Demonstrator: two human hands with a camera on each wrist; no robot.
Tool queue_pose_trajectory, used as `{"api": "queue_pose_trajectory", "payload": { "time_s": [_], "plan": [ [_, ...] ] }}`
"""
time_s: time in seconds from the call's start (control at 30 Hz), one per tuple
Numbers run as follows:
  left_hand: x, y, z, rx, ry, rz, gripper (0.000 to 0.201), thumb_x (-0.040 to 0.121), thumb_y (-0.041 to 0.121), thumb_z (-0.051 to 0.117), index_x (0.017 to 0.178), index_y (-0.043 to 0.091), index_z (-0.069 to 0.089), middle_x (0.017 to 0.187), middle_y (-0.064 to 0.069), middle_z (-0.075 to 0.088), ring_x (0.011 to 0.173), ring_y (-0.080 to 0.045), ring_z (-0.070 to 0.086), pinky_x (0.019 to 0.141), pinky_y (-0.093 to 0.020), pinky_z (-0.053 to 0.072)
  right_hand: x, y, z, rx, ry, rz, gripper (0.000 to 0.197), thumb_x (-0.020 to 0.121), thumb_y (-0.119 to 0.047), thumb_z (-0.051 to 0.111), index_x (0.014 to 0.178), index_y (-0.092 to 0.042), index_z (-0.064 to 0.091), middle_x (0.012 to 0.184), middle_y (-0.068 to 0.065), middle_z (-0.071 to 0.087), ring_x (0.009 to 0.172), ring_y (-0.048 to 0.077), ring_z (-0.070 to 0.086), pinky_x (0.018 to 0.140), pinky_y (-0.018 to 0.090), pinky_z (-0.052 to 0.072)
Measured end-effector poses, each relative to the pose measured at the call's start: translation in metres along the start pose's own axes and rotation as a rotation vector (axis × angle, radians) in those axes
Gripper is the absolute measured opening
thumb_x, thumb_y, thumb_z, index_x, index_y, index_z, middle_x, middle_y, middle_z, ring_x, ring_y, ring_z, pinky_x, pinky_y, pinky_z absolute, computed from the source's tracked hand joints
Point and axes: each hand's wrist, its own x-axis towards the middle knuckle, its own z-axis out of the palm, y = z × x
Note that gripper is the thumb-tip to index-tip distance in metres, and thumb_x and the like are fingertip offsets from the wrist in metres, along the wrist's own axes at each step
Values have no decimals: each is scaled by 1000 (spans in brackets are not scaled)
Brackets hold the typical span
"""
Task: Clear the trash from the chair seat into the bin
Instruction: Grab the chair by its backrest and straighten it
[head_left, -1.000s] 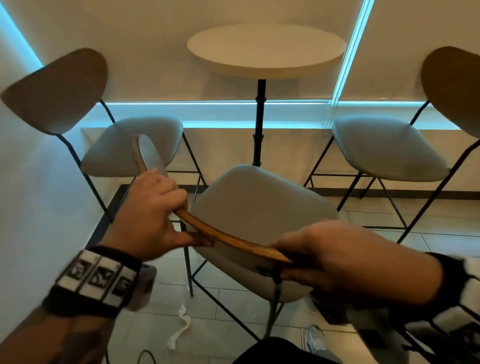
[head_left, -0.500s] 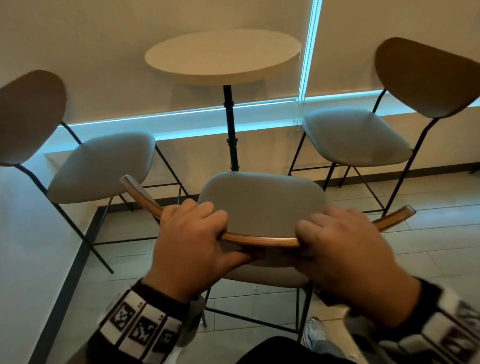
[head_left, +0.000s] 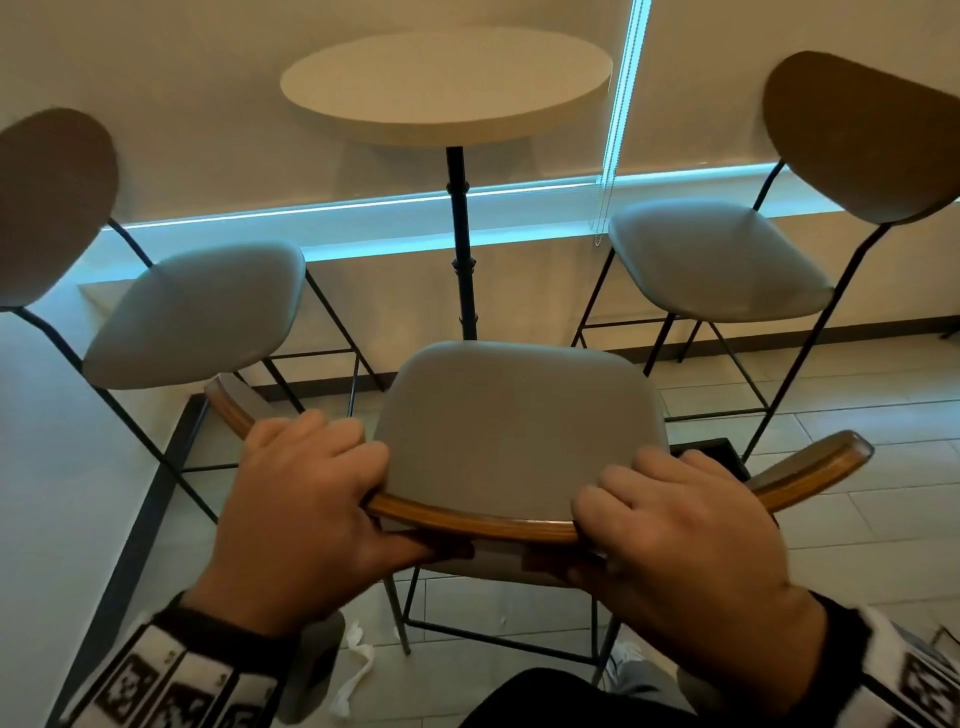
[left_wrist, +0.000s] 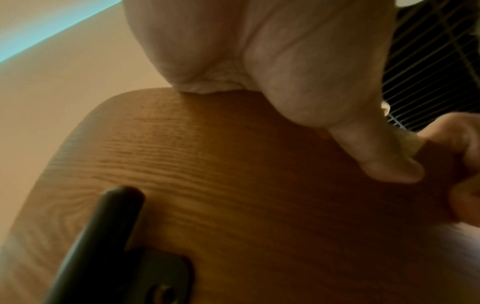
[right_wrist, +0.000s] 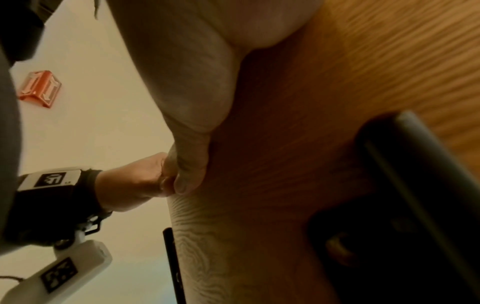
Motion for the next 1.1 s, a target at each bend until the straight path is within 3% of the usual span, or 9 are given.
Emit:
{"api": "queue_pose_trajectory", "payload": {
  "time_s": [0.13,0.23,0.4,0.6,0.73,0.8,0.97,1.1],
  "plan": [
    [-13,14,-1,-40,36,-7,69,66,98,47,58,30,45,62,13,41,59,-14,38,68,-35,34,-12,8,-2,-8,43,-52,54,99,-61,37,68,-25,62,61,-5,57,53,18,51,50,30,40],
    [-25,19,-1,-43,57,-4,68,67,97,48,55,30,44,59,14,41,56,-13,40,67,-36,37,-18,14,-2,7,49,-132,46,96,-57,43,70,-26,64,64,-6,60,55,17,56,49,32,44],
    [-33,15,0,-19,59,-58,70,67,97,48,53,28,47,57,12,44,55,-16,44,68,-38,39,-10,15,2,40,46,-164,59,104,-56,26,72,-26,65,65,-6,61,56,17,57,48,35,48],
    [6,-8,7,30,94,-87,67,67,94,55,59,29,39,61,11,35,59,-15,34,68,-34,27,39,30,18,22,-3,-115,57,98,-67,32,70,-26,59,62,-6,55,55,16,48,54,29,40],
    [41,-27,15,25,140,-87,61,65,87,59,62,32,34,63,13,33,63,-15,35,70,-33,23,80,47,32,-14,-34,-99,41,83,-67,62,70,-28,58,64,-12,46,60,12,41,60,28,30],
    [57,-36,19,45,148,-102,62,61,88,61,60,30,38,63,12,36,66,-15,37,70,-34,24,97,55,38,-14,-36,-97,41,78,-66,69,68,-28,58,65,-14,39,60,11,38,61,28,28],
    [88,-46,30,112,146,-145,72,61,96,52,61,25,54,62,10,41,65,-18,42,72,-37,34,125,74,44,27,-19,-91,47,77,-72,63,64,-27,56,60,-9,52,57,12,41,58,26,27],
    [105,-48,36,113,149,-177,77,62,101,43,64,25,58,64,8,46,68,-18,46,75,-37,32,138,88,49,70,-34,-84,46,77,-70,63,65,-26,55,61,-5,56,59,16,49,61,27,27]
  ]
}}
